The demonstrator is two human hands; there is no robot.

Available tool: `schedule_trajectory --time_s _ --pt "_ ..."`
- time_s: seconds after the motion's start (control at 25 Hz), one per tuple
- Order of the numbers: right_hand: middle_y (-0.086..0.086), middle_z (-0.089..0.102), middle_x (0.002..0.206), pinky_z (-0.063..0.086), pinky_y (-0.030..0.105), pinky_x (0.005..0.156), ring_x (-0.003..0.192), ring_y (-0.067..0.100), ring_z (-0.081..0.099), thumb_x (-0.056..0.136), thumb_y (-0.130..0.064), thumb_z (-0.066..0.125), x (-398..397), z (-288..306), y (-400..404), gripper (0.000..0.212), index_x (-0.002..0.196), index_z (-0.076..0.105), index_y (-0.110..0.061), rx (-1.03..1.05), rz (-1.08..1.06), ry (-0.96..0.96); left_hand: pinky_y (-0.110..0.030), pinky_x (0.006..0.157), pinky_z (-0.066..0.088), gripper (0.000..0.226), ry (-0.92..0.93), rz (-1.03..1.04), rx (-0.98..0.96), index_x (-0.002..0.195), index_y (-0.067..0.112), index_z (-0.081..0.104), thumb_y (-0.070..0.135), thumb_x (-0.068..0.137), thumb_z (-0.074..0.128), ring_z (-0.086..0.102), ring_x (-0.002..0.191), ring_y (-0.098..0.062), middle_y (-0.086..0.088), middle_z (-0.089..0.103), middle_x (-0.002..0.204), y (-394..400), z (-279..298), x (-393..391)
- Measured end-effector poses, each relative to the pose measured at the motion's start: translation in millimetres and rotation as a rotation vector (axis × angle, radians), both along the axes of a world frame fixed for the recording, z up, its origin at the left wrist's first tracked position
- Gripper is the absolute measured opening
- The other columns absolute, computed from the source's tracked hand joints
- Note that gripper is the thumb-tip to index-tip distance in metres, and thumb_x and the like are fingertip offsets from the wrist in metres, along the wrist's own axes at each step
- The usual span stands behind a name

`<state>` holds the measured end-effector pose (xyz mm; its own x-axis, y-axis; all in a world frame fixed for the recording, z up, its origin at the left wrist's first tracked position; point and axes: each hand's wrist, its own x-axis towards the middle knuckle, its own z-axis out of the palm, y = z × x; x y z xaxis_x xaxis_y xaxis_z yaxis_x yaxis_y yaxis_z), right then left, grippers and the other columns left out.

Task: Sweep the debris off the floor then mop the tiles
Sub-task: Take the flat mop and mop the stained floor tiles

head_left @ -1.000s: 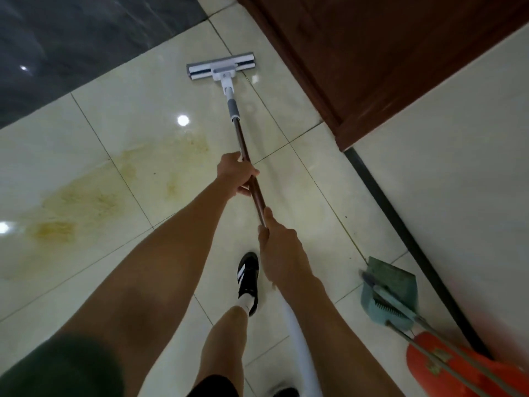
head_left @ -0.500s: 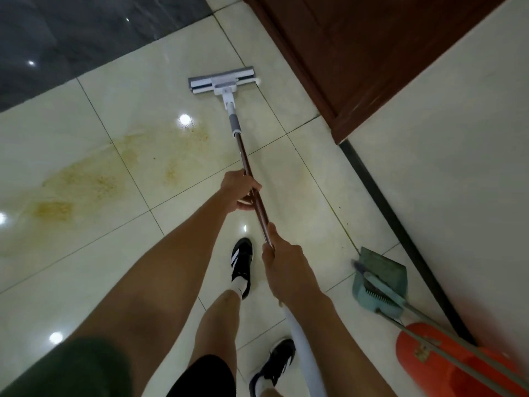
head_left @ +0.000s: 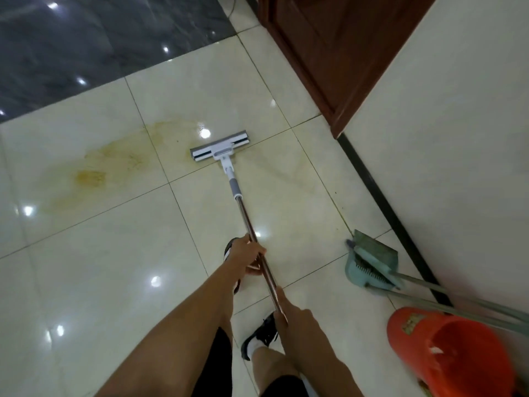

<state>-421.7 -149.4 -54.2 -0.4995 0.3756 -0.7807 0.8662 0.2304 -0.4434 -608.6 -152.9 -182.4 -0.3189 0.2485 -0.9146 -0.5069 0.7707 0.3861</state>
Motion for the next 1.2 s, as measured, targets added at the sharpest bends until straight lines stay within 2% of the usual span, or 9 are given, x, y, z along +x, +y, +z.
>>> schedule_trajectory --time_s 0.2,0.32,0.44,0.52,0.6,0.72,0.96,1.08,1.2 --pt "-0.009 0.045 0.073 0.046 0.025 0.067 0.068 0.010 0.051 0.106 -0.032 0.034 -27 -4 6 0.053 0.157 0.018 -0.032 0.028 0.014 0.039 -0.057 0.066 0.061 0.027 0.055 0.027 0.017 0.107 -0.004 0.061 -0.003 0.082 0.070 0.066 0.065 -0.032 -0.022 0.064 0.084 6 9 -28" --pt "-0.006 0.051 0.074 0.046 0.026 0.066 0.068 0.012 0.055 0.105 -0.035 0.033 -44 -11 14 0.053 0.156 0.019 -0.035 0.047 -0.009 -0.020 -0.052 0.066 0.062 0.039 0.026 0.065 0.022 0.116 0.012 0.057 -0.004 0.083 0.069 0.065 0.063 -0.028 -0.019 0.064 0.084 17 2 -42" --pt "-0.003 0.058 0.082 0.049 0.027 0.068 0.073 0.013 0.059 0.105 -0.034 0.036 -84 -16 27 0.052 0.156 0.024 -0.034 0.041 -0.033 0.010 -0.051 0.066 0.062 0.050 0.017 0.142 0.059 0.126 0.015 0.058 -0.006 0.082 0.068 0.064 0.061 -0.027 -0.020 0.066 0.089 30 -7 -81" --pt "-0.002 0.059 0.083 0.048 0.026 0.066 0.071 0.012 0.058 0.106 -0.031 0.038 -127 -21 35 0.052 0.156 0.024 -0.031 0.036 -0.049 0.041 -0.045 0.058 0.061 0.072 0.031 0.166 0.062 0.146 0.017 0.046 -0.006 0.082 0.069 0.066 0.059 -0.025 -0.016 0.068 0.084 39 -13 -125" --pt "0.001 0.063 0.088 0.051 0.027 0.067 0.074 0.014 0.062 0.106 -0.030 0.038 -186 -31 43 0.053 0.156 0.021 -0.032 0.031 -0.057 0.031 -0.042 0.054 0.061 0.082 0.055 0.169 0.056 0.153 0.019 0.038 -0.006 0.081 0.069 0.068 0.060 -0.025 -0.014 0.069 0.083 47 -17 -183" --pt "0.008 0.067 0.101 0.056 0.034 0.079 0.085 0.021 0.066 0.106 -0.029 0.038 -291 -48 51 0.056 0.157 0.016 -0.035 -0.019 -0.106 0.041 -0.047 0.061 0.062 0.080 0.071 0.192 0.061 0.152 0.019 0.042 -0.006 0.081 0.071 0.069 0.063 -0.027 -0.015 0.071 0.085 60 -32 -287" --pt "0.008 0.067 0.109 0.047 0.024 0.076 0.088 0.018 0.063 0.105 -0.028 0.038 -479 -80 103 0.055 0.157 0.019 -0.031 0.100 -0.042 0.066 -0.040 0.055 0.060 0.070 0.191 0.205 0.065 0.145 0.019 0.052 -0.004 0.082 0.071 0.067 0.066 -0.026 -0.011 0.069 0.086 111 -51 -469" --pt "0.007 0.067 0.110 0.052 0.028 0.083 0.094 0.020 0.066 0.105 -0.026 0.039 -520 -82 110 0.055 0.156 0.019 -0.030 0.086 -0.045 0.093 -0.035 0.047 0.057 0.064 0.222 0.192 0.048 0.140 0.017 0.057 -0.003 0.081 0.073 0.069 0.068 -0.025 -0.012 0.070 0.085 119 -56 -511" --pt "0.004 0.066 0.112 0.048 0.022 0.080 0.088 0.014 0.062 0.105 -0.026 0.038 -511 -79 87 0.057 0.157 0.016 -0.032 0.064 -0.048 0.091 -0.042 0.057 0.061 0.059 0.217 0.162 0.019 0.136 0.016 0.061 -0.004 0.082 0.072 0.070 0.071 -0.028 -0.014 0.070 0.086 99 -55 -501"
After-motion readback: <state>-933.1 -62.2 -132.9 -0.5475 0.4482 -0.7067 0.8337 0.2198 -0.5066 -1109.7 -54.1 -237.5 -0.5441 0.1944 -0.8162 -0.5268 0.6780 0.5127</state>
